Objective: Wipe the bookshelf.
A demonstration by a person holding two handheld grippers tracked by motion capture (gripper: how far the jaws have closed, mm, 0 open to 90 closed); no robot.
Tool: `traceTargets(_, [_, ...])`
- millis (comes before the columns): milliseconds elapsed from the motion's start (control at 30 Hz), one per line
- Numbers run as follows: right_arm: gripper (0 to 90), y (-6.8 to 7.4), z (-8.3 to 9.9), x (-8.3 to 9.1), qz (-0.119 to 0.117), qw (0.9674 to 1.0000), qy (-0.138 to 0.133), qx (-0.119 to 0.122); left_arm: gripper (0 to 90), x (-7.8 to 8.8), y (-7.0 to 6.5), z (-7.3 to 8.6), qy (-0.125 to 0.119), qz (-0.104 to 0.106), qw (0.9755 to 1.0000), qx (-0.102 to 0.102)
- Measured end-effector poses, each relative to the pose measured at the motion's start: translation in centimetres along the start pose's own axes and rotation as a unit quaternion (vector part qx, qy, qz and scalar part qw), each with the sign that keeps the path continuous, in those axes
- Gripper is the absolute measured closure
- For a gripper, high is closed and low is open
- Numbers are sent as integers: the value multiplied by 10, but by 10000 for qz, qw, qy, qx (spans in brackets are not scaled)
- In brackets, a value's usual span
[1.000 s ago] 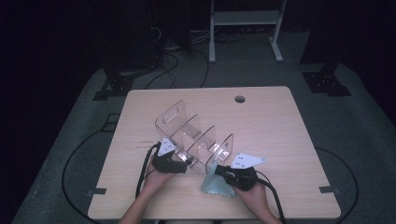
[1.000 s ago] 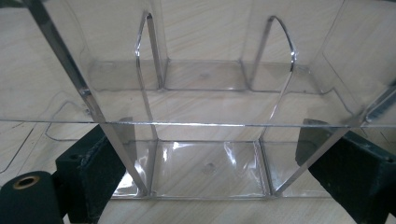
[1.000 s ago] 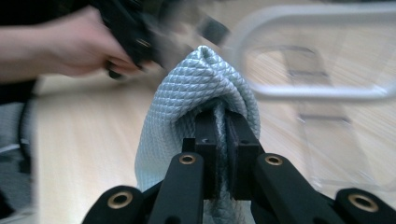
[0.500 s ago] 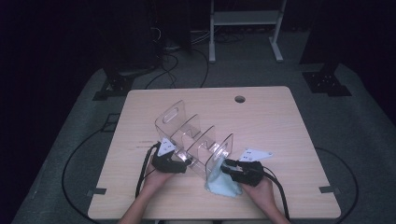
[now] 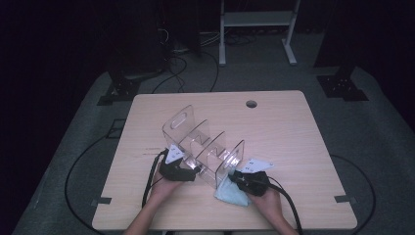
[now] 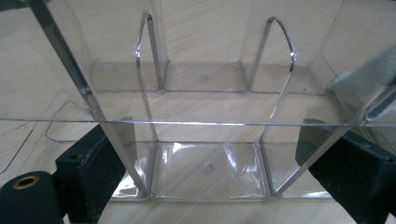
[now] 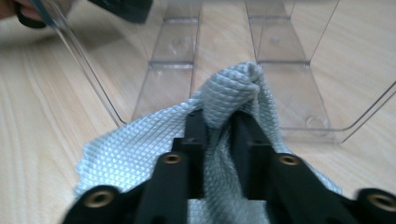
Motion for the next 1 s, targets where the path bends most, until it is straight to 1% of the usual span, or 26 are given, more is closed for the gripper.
traceTargets(67, [794,0,2,-2,-24,10000,26,-67,82,0,0,0,0,-7,10000,3])
traceTargets(100, [799,1,2,-2,-2,10000,29,-42,82,0,0,0,0,-10,10000,2])
traceTargets(133, [798,4,2,-2,-72,10000,51,-40,82,0,0,0,-4,-11,10000,7])
traceTargets(167, [799,17,2,-2,-366,9993,37,-25,81,0,0,0,-2,-10,10000,10])
traceTargets(200, [799,24,2,-3,-431,9991,36,29,82,0,0,0,0,-7,10000,13])
traceTargets(233, [800,28,3,-4,-450,9989,36,114,82,0,0,0,-3,2,10000,16])
traceTargets(267, [802,32,3,-4,-479,9987,50,166,82,0,0,0,5,10,10000,17])
traceTargets(300, [804,33,3,-4,-494,9986,66,152,82,0,0,1,6,18,10000,24])
traceTargets(333, [806,31,2,-4,-544,9984,73,158,82,0,1,1,6,12,10000,31])
traceTargets(367, [807,28,2,-4,-578,9983,72,88,82,0,1,1,8,-3,10000,40])
traceTargets(467, [807,12,3,-5,-263,9996,94,29,82,0,1,1,17,-16,10000,52])
traceTargets(533, [807,9,4,-5,-295,9995,79,-126,82,0,1,0,4,-25,10000,65])
traceTargets(567, [807,13,4,-5,-298,9995,58,-88,82,0,1,0,2,-32,10000,69])
traceTargets(600, [806,19,4,-6,-431,9990,78,-65,82,0,0,0,0,-42,10000,69])
traceTargets(633, [807,29,4,-6,-620,9980,109,-7,82,0,0,0,0,-49,10000,67])
traceTargets(667, [806,40,4,-6,-739,9971,135,112,82,0,1,0,3,-49,10000,55])
traceTargets(700, [806,49,4,-7,-792,9963,158,294,82,0,0,0,8,-43,10000,73])
traceTargets(733, [806,52,4,-7,-730,9963,190,417,82,0,1,1,15,-29,10000,71])
traceTargets(767, [808,51,3,-6,-714,9958,222,522,82,0,0,1,9,-24,10000,83])
traceTargets(800, [808,48,2,-6,-741,9961,216,417,82,0,1,1,16,-39,10000,63])
traceTargets(867, [809,35,2,-5,-692,9973,192,182,82,0,1,1,15,-51,9999,93])
traceTargets(900, [809,24,2,-5,-548,9984,149,52,82,0,1,1,13,-52,9999,93])
traceTargets(967, [809,15,2,-5,-457,9989,106,-67,82,0,1,0,13,-58,9999,89])
traceTargets(1000, [809,15,2,-5,-457,9989,103,-98,82,0,1,0,12,-62,9999,88])
Point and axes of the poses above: each handheld gripper's, and its own axes: x roughly backward along the jaws, z roughly out of its underside, y roughly to its left, the point moved 10 cm from there along -x, roughly forward along the jaws, and after that the axes turned 2 degrees about y, right-handed, at the moved point
